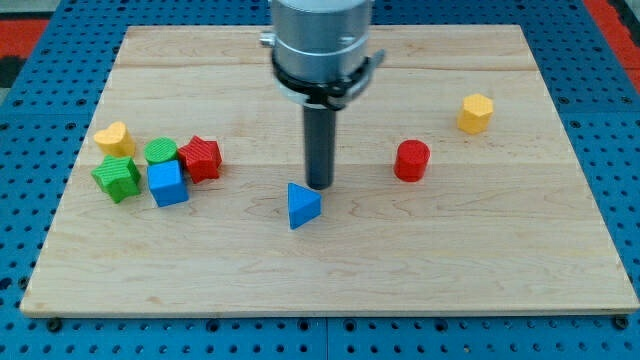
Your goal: Place the green blocks diagonal to the bottom left of the red star
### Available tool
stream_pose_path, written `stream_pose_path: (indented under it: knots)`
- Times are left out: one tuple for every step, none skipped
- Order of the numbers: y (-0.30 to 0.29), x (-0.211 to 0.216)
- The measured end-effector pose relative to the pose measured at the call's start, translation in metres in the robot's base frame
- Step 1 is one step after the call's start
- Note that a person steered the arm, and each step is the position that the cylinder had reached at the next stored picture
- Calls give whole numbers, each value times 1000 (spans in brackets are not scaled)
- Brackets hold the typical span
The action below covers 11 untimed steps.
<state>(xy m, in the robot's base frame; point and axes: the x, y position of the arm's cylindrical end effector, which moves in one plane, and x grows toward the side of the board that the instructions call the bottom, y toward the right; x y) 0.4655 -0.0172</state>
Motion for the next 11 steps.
stream_pose_path:
  knots:
    - [-33, 1]
    - [-69, 14]
    - [-112, 17]
    - [-132, 15]
    - [-142, -6]
    - [-129, -23]
    - [-132, -21]
    - [-141, 3]
    - [-145, 34]
    - [-147, 61]
    - [-177, 53]
